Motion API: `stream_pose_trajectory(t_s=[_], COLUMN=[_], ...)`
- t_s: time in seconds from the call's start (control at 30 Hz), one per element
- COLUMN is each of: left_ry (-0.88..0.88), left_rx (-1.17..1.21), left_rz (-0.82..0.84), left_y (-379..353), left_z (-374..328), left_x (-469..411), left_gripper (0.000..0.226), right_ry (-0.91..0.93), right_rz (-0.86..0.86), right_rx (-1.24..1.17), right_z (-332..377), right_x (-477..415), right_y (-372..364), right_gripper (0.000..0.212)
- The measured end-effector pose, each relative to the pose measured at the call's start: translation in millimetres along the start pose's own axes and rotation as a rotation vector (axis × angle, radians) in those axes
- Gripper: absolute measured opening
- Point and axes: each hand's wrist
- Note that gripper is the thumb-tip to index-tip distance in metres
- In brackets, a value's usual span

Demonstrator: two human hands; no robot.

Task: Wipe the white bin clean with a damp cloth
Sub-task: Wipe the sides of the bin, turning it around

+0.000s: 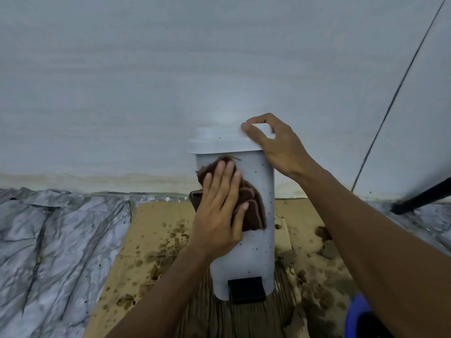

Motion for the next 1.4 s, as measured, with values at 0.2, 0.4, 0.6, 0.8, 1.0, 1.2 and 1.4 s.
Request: stream_pose_trajectory(t_s=[0.2,0.4,0.6,0.8,1.0,1.2,1.4], left_ry=[0.180,-0.299,-0.054,-0.556,-0.918,-0.390,-0.666], left_rx=[-0.260,-0.216,-0.352,-0.196,-0.090,-0.238,-0.120], left_rz=[-0.029,0.236,0.155,0.474,0.616,0.341,0.548], left_y=[-5,-9,1,-18,27,10,-4], left_z=[-20,-24,-15,-36,16,-1,-23], left_x=[3,-7,-6,20,39,-11,36], left_gripper=[0.065,0.066,0.071,0.059,0.063,0.073,0.066], right_ry=[-0.023,-0.049,-0.083,-0.098,-0.132,-0.109,-0.106], right_rz=[0.040,0.100,0.070,0.081,0.091,0.028,0.044], right_rx=[-0.001,-0.026,-0.089,-0.090,-0.136,-0.165,-0.154], right_z=[8,7,12,9,7,7,4], right_x=[6,10,11,13,16,17,19], right_y=[-7,9,-1,7,17,10,12], right_gripper=[0.049,0.061,0.056,0.056,0.056,0.056,0.054])
Point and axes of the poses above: each hand's wrist, its own x-axis away from the middle knuckle, its own y-axis out of the back of the hand, z = x × y, and after that the axes turned 15 degrees about -z, right-handed
